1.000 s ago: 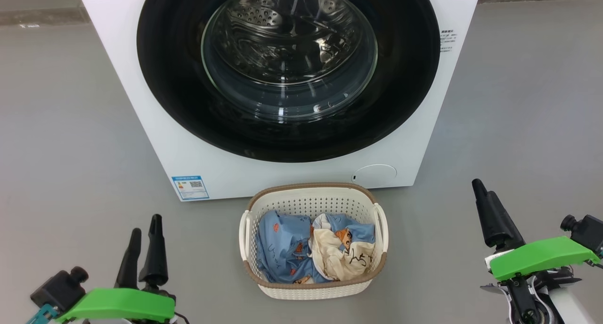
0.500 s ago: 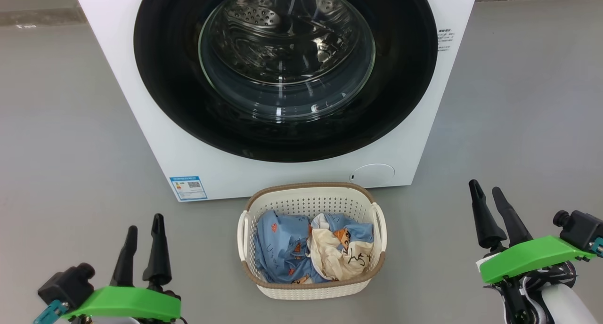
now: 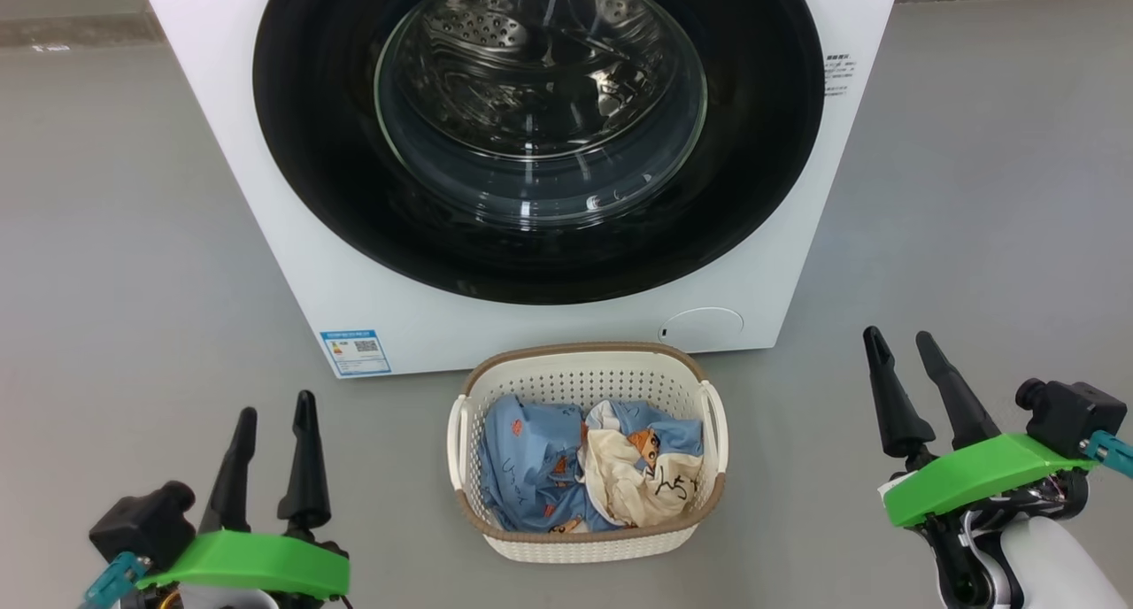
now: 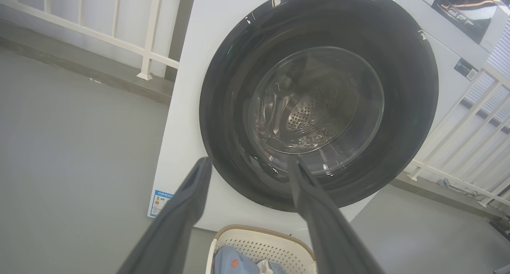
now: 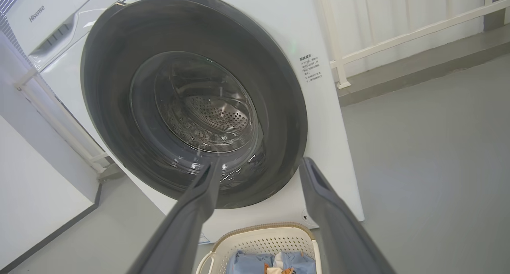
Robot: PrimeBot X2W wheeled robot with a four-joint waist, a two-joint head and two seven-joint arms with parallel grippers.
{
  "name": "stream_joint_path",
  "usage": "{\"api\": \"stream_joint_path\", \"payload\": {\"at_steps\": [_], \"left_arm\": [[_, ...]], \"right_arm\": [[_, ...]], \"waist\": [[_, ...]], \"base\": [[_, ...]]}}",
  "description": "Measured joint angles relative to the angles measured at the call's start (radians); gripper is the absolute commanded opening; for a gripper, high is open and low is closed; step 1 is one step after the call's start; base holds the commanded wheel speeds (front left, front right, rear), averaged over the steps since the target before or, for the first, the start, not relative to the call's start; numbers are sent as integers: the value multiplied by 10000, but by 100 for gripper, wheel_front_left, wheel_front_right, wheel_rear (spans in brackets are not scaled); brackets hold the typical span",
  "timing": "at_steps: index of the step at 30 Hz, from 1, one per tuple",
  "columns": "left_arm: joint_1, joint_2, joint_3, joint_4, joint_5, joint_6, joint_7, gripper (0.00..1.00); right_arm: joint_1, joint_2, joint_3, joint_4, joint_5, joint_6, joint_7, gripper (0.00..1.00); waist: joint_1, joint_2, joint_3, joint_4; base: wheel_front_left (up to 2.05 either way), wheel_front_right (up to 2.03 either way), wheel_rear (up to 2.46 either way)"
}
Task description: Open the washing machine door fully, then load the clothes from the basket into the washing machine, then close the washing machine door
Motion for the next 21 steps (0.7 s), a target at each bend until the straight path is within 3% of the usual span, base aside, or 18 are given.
{"api": "stream_joint_path", "payload": {"at_steps": [21], "left_arm": [[-161, -15, -42, -2, 2395, -59, -612, 100]], "right_arm": [[-291, -238, 305, -17, -2184, 0, -573, 100]], "waist": [[0, 0, -37, 6]], "base": [[0, 0, 0]]}}
